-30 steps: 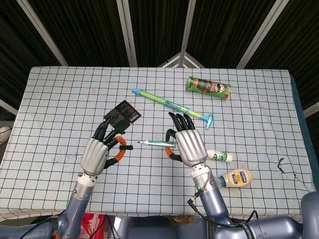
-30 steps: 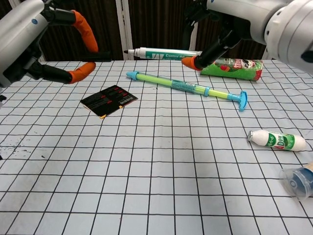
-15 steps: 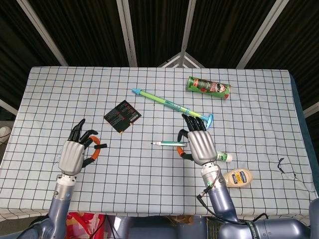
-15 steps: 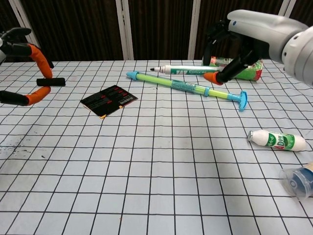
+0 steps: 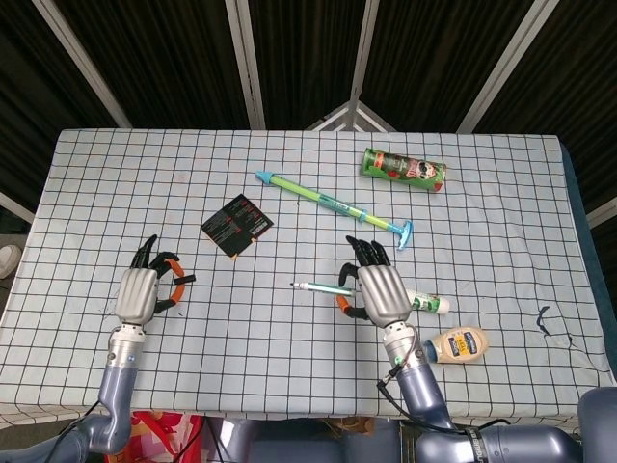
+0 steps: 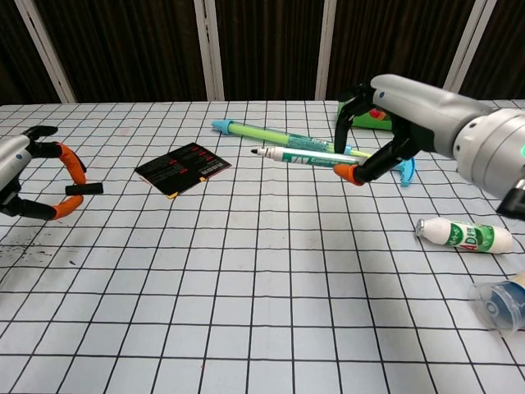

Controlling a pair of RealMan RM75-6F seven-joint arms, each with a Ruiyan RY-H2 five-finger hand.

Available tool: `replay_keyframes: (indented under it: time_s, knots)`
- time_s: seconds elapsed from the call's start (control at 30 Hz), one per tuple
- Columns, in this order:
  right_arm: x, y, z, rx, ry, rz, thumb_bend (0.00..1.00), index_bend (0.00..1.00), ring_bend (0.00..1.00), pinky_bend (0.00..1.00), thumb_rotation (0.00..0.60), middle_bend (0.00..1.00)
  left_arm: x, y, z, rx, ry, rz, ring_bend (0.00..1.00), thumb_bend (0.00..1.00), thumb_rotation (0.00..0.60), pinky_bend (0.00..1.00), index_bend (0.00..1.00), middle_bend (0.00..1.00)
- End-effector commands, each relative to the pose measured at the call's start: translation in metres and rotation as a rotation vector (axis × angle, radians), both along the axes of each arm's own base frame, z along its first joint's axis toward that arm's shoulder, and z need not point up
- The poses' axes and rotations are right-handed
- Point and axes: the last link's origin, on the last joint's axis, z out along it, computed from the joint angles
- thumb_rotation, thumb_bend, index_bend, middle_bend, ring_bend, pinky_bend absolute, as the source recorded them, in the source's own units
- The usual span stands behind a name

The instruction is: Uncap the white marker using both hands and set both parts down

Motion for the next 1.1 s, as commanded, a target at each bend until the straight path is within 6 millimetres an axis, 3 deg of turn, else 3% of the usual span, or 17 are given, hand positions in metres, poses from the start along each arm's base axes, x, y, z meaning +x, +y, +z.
replay_keyframes:
  time_s: [0.03, 0.13, 0.27, 0.43, 0.6, 0.73, 0.87, 1.1]
  knots:
    - [-0.004, -0.002, -0.03, 0.035, -0.008, 0.003, 0.47, 0.72, 0.09, 0.04, 0.6, 0.07, 0.002, 0.001, -0.006, -0.008, -0.025, -0.014, 0.01, 0.51, 0.6, 0.12, 0.56, 0.33]
    - [-0.01, -0.005, -0.051, 0.067, 0.002, -0.012, 0.47, 0.71, 0.09, 0.03, 0.6, 0.07, 0.002, 0.001, -0.005, -0.003, -0.034, -0.024, 0.0, 0.5, 0.6, 0.1, 0.46, 0.3]
    - [-0.018, -0.01, -0.072, 0.107, 0.035, -0.029, 0.47, 0.68, 0.05, 0.01, 0.6, 0.07, 0.002, -0.001, 0.0, -0.021, -0.05, -0.053, 0.0, 0.5, 0.6, 0.1, 0.22, 0.18]
    - [-0.021, -0.015, -0.082, 0.126, 0.058, -0.053, 0.47, 0.37, 0.01, 0.0, 0.6, 0.05, 0.003, -0.008, 0.013, -0.066, -0.059, -0.103, 0.0, 0.49, 0.6, 0.08, 0.08, 0.04]
    - [-0.021, -0.016, -0.078, 0.118, 0.06, -0.067, 0.43, 0.17, 0.01, 0.0, 0.6, 0.04, 0.008, -0.017, 0.031, -0.046, -0.079, -0.133, 0.0, 0.49, 0.6, 0.08, 0.04, 0.0]
    - [-0.02, -0.016, -0.055, 0.079, -0.01, -0.078, 0.42, 0.11, 0.01, 0.0, 0.6, 0.03, 0.008, -0.026, 0.055, 0.022, -0.091, -0.155, 0.0, 0.49, 0.6, 0.08, 0.04, 0.01]
    - [-0.024, -0.015, -0.024, 0.026, -0.076, -0.083, 0.42, 0.12, 0.01, 0.0, 0.6, 0.03, -0.003, -0.034, 0.079, 0.074, -0.066, -0.115, 0.0, 0.49, 0.6, 0.12, 0.08, 0.07]
    - [-0.07, -0.011, 0.049, -0.181, 0.018, -0.09, 0.42, 0.2, 0.03, 0.0, 0.6, 0.03, -0.04, -0.052, 0.122, 0.169, 0.121, 0.021, 0.0, 0.49, 0.6, 0.1, 0.13, 0.08]
